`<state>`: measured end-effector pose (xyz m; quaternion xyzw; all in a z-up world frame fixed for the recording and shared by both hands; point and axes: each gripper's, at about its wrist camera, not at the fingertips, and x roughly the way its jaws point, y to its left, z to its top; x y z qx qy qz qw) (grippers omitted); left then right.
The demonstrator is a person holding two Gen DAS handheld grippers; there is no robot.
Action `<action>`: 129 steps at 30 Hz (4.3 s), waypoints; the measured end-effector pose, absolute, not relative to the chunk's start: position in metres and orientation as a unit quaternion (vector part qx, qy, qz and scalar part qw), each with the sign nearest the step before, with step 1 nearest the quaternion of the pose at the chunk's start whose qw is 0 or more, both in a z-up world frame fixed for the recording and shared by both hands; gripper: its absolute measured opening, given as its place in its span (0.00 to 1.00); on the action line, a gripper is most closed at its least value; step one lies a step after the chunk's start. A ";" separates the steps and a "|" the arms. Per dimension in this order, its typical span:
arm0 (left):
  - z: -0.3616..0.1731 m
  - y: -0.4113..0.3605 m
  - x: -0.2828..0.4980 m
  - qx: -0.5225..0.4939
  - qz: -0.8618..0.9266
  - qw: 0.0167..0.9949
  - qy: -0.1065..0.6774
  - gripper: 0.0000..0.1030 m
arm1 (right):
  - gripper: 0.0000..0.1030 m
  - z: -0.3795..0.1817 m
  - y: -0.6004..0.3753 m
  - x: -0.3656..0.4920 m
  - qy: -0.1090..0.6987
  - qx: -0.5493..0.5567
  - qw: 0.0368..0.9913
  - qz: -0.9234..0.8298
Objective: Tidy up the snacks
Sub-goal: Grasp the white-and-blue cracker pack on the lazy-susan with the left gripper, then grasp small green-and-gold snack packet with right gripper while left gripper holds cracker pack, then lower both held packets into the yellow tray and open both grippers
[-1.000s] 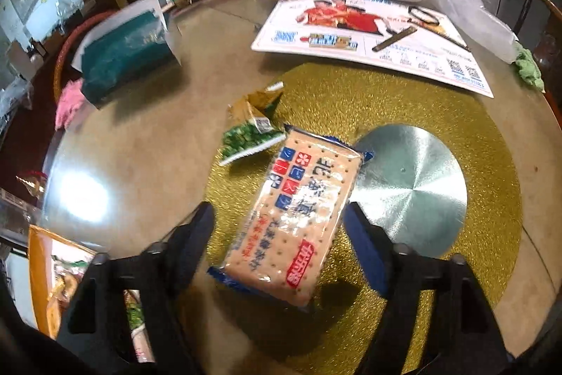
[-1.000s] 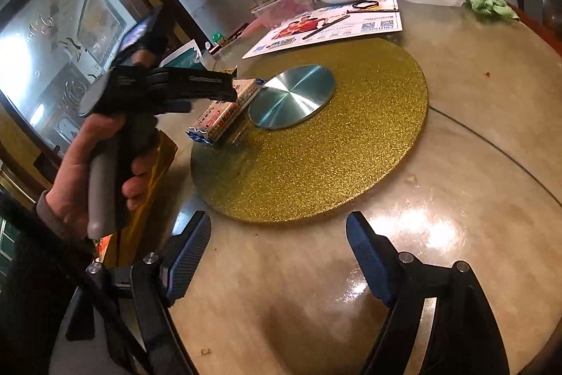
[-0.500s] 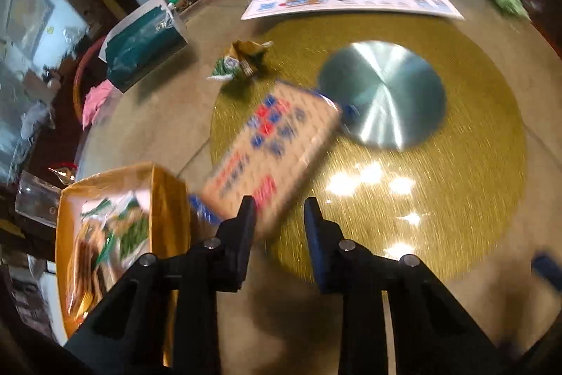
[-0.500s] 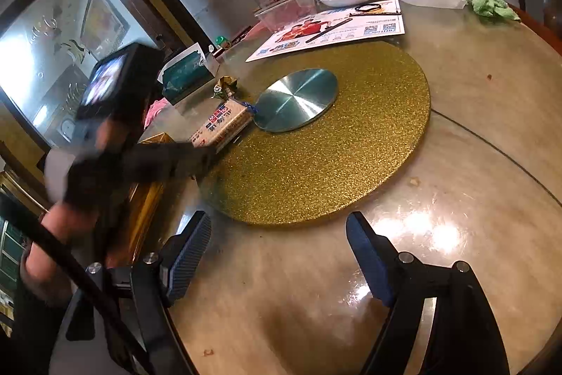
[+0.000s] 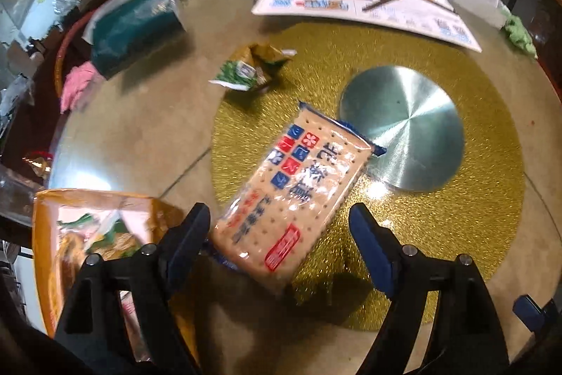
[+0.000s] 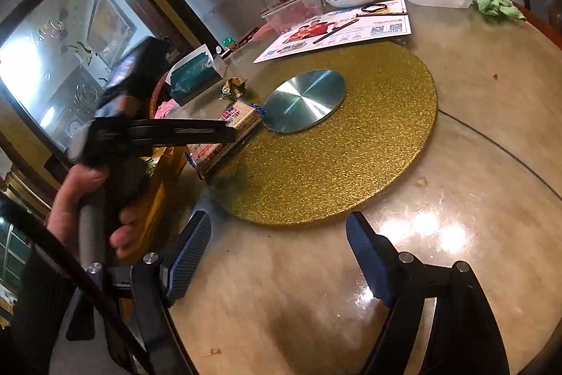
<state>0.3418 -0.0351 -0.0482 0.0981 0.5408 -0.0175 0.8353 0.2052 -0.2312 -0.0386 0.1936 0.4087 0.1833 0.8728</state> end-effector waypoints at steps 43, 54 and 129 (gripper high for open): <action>-0.051 -0.021 0.127 0.022 -0.021 0.861 0.508 0.55 | 0.77 -0.015 -0.170 0.300 0.473 0.144 0.832 0.253; -0.052 -0.017 0.122 0.014 -0.026 0.865 0.501 0.55 | 0.77 -0.040 -0.117 0.441 0.538 0.198 0.790 0.219; 0.002 0.147 0.044 -0.060 0.161 0.898 0.405 0.55 | 0.33 -0.005 0.001 0.159 0.423 -0.015 0.805 0.416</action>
